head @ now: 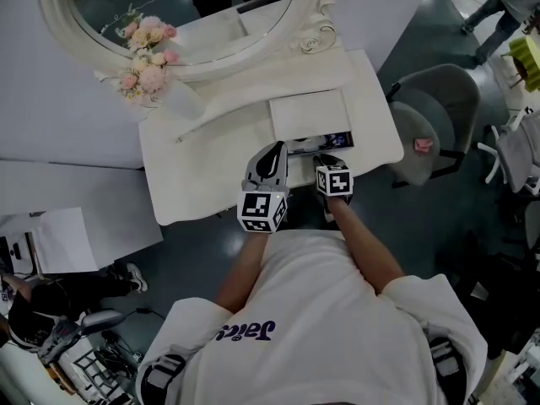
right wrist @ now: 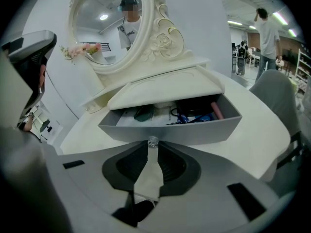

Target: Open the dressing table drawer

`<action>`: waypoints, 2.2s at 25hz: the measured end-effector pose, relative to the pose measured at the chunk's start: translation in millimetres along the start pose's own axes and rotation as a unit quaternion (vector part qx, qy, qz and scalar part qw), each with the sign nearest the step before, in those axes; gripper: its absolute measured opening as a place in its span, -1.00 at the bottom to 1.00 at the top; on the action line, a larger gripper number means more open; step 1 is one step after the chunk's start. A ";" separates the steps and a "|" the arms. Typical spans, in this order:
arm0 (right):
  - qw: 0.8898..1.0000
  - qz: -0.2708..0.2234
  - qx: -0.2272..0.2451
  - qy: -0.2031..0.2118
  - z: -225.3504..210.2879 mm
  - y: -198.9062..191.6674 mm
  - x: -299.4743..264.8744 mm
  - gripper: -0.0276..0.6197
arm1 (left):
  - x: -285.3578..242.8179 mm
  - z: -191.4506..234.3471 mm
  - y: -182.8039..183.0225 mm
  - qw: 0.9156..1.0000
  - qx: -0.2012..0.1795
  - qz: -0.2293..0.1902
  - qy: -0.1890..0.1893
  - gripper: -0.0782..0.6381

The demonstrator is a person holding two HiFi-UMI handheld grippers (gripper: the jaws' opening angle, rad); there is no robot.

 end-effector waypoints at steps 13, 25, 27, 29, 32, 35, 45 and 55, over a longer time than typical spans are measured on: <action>1.000 0.004 0.000 -0.005 8.2 -28.8 15.3 -0.70 | 1.3 -16.2 -8.5 0.999 -0.004 0.009 -0.037 -0.74; 0.999 0.036 0.012 -0.003 14.0 -55.9 21.9 -0.70 | 1.4 -18.9 -14.8 0.999 0.004 0.012 -0.044 -0.74; 0.999 0.037 0.018 -0.004 15.2 -56.1 21.9 -0.70 | 1.4 -17.7 -15.2 0.999 0.006 0.011 -0.042 -0.74; 0.999 0.038 0.021 -0.005 14.5 -56.0 22.2 -0.70 | 1.9 -17.4 -15.8 0.999 0.007 0.010 -0.040 -0.74; 0.999 0.038 0.024 -0.005 11.1 -58.0 21.5 -0.70 | 3.6 -17.6 -17.4 0.999 0.009 0.011 -0.036 -0.74; 0.999 0.038 0.024 -0.004 9.8 -58.0 20.8 -0.70 | 4.8 -15.7 -16.8 0.999 0.009 0.009 -0.032 -0.74; 0.999 0.018 0.037 0.001 13.0 -30.0 59.4 -0.71 | 1.6 -2.6 -4.3 1.000 0.013 -0.004 -0.005 -0.74; 0.980 -0.179 0.080 0.014 24.1 66.5 133.3 -0.81 | -14.7 -10.7 36.1 0.999 0.001 -0.043 -0.005 -0.74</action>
Point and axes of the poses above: the fingertips, and each gripper's own axes: x backward along the fingers, z to its left, y out of its top, the point moved 8 cm from there along x, backward along the fingers, and after that the axes turned 7 degrees about z, right-handed, at the moved point
